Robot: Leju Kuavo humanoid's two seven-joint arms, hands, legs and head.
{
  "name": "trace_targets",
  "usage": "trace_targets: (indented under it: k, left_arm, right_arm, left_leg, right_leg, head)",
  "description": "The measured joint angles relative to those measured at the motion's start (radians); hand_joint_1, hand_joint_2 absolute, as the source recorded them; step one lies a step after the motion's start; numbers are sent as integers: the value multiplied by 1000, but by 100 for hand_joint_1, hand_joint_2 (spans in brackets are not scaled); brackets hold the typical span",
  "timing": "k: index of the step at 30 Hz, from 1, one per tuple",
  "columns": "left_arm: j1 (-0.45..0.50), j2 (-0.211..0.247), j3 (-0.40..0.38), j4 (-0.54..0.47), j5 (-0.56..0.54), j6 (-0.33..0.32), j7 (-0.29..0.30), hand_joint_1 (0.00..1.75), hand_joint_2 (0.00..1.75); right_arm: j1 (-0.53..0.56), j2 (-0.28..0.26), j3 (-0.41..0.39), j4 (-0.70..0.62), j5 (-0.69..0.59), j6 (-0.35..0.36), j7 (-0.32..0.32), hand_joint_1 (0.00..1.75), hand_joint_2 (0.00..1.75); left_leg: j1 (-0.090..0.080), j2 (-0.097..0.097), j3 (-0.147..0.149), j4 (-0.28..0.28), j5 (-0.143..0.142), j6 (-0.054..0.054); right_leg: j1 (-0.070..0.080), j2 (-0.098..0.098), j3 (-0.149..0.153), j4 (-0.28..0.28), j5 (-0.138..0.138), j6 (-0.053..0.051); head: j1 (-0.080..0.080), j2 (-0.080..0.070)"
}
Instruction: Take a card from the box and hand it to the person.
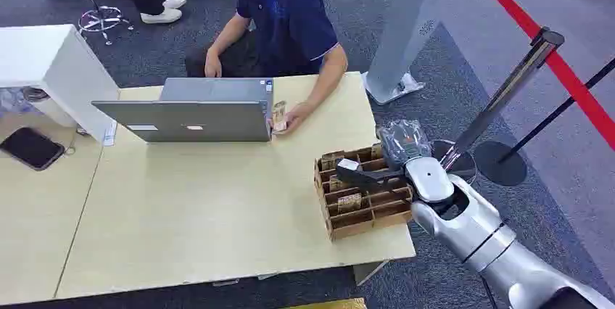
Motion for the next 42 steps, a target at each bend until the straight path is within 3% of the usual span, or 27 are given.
trace_targets:
  k: [13,15,28,29,32,39,40,42]
  left_arm:
    - [0,0,0,0,0,0,0,0,0]
    - [0,0,0,0,0,0,0,0,0]
    - [0,0,0,0,0,0,0,0,0]
    - [0,0,0,0,1,0,0,0,0]
    - [0,0,0,0,2,0,0,0,0]
    - [0,0,0,0,7,1,0,0,0]
    - [1,0,0,0,24,5,2,0,0]
    - [1,0,0,0,31,5,2,0,0]
  right_arm:
    - [0,0,0,0,1,0,-1,106,175]
    - [1,0,0,0,1,0,-1,124,175]
    - [1,0,0,0,2,-1,-1,152,175]
    - [1,0,0,-1,5,-3,-1,164,175]
    - [1,0,0,-3,11,-13,-1,175,175]
    - [7,-3,-3,-20,14,-27,-1,175,175]
    - [60,-19,-40,-131,25,-86,-1,175,175]
    - [88,-27,-62,-201,30,-102,-16,175,175]
  left_leg:
    - [0,0,0,0,0,0]
    - [0,0,0,0,0,0]
    - [0,0,0,0,0,0]
    - [0,0,0,0,0,0]
    - [0,0,0,0,0,0]
    - [0,0,1,0,0,0]
    - [0,0,0,0,0,0]
    - [0,0,0,0,0,0]
  right_leg:
    - [0,0,0,0,0,0]
    - [0,0,0,0,0,0]
    - [0,0,0,0,0,0]
    - [0,0,0,0,0,0]
    - [0,0,0,0,0,0]
    - [0,0,0,0,0,0]
    - [0,0,0,0,0,0]
    - [0,0,0,0,0,0]
  head:
    - [0,0]
    - [0,0]
    - [0,0]
    - [0,0]
    - [0,0]
    - [0,0]
    - [0,0]
    - [0,0]
